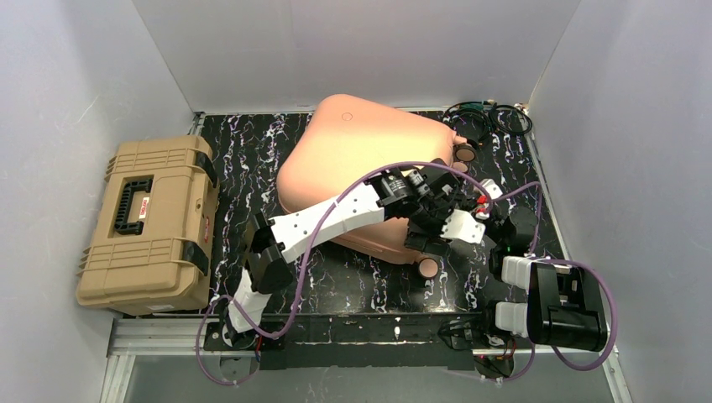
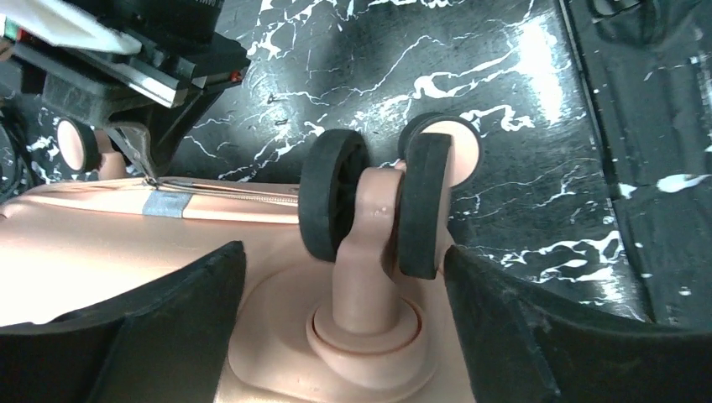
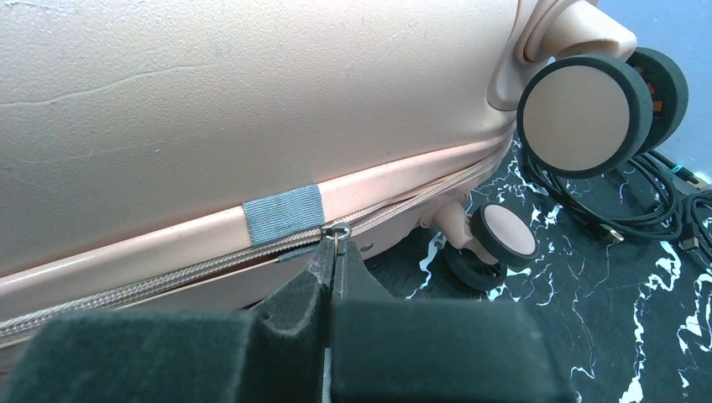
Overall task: Pack the luggage
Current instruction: Zip the luggage at the center of the board.
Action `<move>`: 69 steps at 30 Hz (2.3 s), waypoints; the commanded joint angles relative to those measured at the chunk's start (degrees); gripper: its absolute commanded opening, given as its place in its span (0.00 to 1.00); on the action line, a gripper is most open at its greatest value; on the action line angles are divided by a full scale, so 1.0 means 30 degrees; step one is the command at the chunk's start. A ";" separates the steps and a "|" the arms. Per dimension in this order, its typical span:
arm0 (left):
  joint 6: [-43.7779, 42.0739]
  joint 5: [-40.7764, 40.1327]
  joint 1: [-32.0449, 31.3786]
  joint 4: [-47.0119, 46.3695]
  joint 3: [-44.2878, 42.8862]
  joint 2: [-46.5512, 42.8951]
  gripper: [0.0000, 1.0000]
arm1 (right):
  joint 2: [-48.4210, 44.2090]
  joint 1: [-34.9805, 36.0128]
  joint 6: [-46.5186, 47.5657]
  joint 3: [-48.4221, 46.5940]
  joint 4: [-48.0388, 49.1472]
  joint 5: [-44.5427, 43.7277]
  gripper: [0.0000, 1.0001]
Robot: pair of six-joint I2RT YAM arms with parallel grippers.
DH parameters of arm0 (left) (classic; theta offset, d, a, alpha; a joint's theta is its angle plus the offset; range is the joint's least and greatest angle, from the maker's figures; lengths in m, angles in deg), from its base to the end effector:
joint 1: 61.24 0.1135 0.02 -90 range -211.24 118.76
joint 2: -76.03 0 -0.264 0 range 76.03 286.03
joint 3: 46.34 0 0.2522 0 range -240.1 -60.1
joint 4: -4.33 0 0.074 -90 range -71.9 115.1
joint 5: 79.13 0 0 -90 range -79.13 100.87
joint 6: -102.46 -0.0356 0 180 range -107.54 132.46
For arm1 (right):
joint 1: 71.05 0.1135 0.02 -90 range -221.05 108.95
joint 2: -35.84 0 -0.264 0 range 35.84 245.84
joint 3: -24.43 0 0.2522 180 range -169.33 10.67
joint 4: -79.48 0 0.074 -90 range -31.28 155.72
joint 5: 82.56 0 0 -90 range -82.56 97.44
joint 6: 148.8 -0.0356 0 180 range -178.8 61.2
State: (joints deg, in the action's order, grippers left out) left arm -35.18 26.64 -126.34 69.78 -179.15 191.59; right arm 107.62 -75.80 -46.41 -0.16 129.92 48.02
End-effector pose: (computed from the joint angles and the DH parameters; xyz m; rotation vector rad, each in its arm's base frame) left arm 0.1794 -0.4094 0.3457 2.0863 1.2340 -0.4716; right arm 0.2109 0.0057 0.1850 -0.6534 1.3891 0.2972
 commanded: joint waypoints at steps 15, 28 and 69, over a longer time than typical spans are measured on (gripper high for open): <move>-0.2940 0.2968 -0.0772 0.9612 0.0095 -0.0312 0.00 | 0.1229 -0.1384 0.1551 -0.0288 0.3847 -0.3090 0.01; -0.3628 0.5400 -0.0165 1.4148 0.3385 -0.3403 0.00 | 0.6552 -0.1749 0.1103 -0.0817 0.9541 -0.8958 0.01; -0.2980 0.5514 0.1046 1.2920 0.6473 -0.7304 0.00 | 0.2410 -0.5262 1.0872 -0.8267 -1.8733 0.7114 0.49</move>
State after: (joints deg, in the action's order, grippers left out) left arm -52.91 37.43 -124.22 96.05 -159.19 172.45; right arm 115.56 -89.92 -27.20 -24.95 94.56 62.23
